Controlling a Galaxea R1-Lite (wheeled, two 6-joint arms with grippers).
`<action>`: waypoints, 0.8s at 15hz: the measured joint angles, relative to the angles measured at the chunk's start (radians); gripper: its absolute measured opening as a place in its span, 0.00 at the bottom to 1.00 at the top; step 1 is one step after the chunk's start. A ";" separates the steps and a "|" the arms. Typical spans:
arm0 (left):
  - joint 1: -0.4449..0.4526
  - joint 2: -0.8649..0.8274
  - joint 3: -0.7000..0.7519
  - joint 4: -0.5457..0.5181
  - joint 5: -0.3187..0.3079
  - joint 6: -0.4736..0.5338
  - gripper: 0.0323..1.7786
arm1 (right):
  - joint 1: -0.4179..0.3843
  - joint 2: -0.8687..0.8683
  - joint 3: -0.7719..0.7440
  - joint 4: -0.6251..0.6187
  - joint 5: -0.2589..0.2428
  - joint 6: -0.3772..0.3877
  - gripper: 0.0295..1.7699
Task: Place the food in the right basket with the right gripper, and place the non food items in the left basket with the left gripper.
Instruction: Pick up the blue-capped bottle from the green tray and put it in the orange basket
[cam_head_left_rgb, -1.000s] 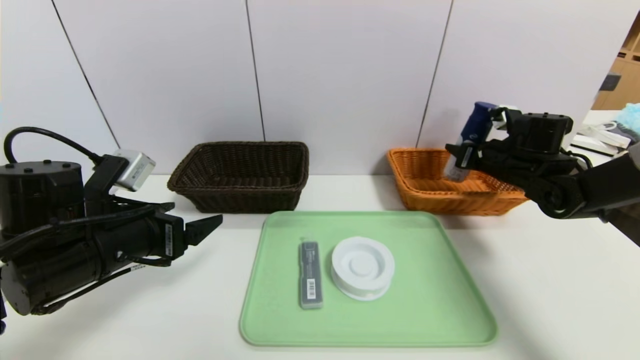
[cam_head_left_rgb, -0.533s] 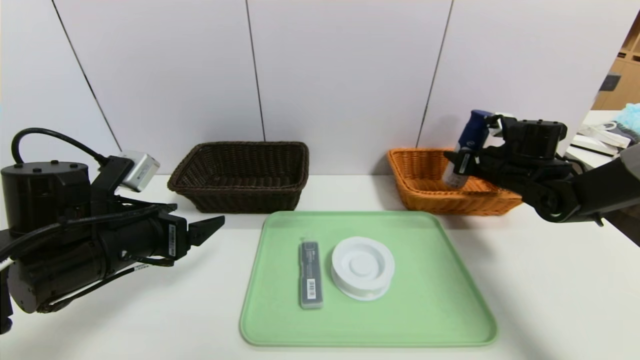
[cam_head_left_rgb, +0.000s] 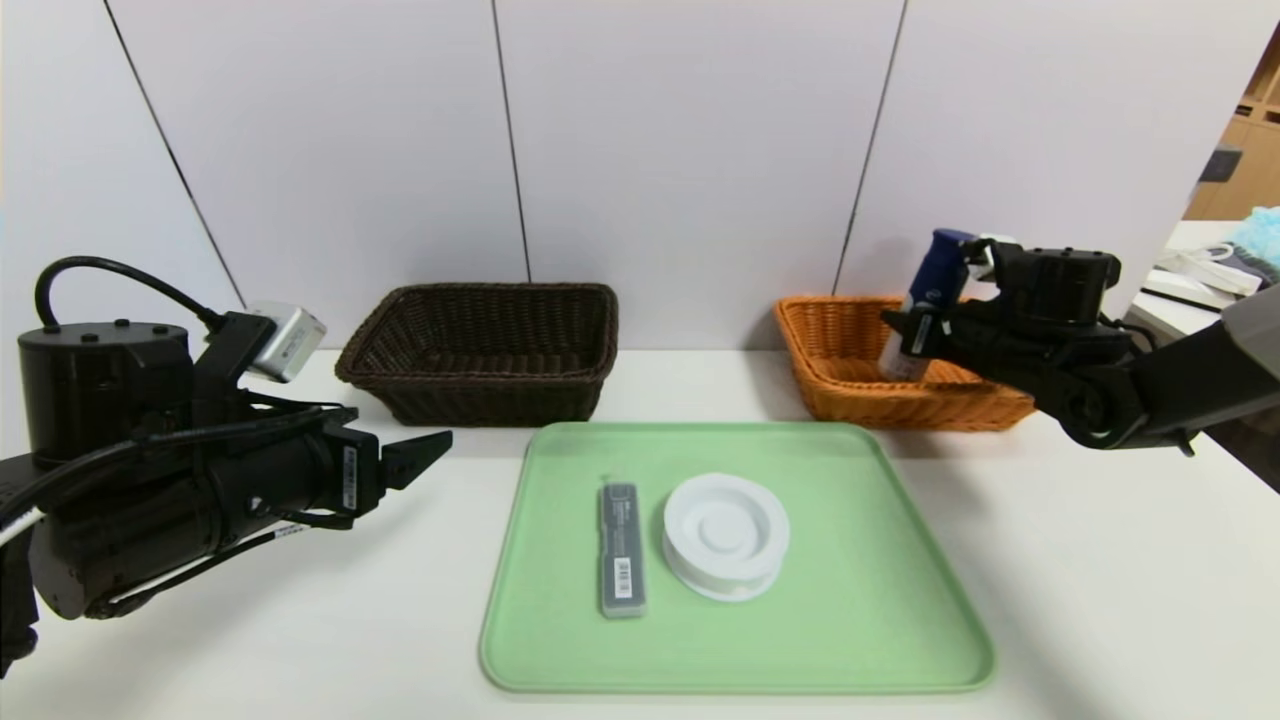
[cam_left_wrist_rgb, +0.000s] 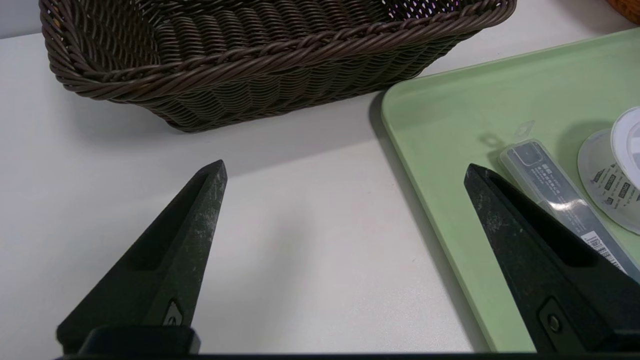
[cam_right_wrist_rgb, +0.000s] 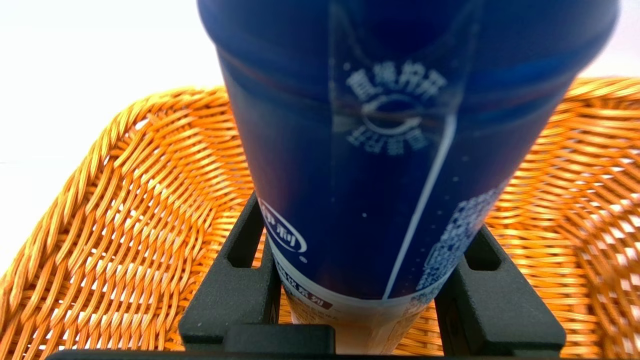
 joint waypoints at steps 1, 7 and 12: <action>0.000 0.002 -0.003 0.000 0.000 -0.001 0.95 | 0.000 0.003 0.000 0.000 0.000 0.000 0.45; 0.000 0.010 -0.007 0.000 -0.001 -0.001 0.95 | 0.000 0.019 -0.006 -0.008 0.000 -0.011 0.45; 0.000 0.011 -0.007 -0.001 0.000 0.000 0.95 | 0.000 0.021 -0.017 -0.012 -0.001 -0.004 0.67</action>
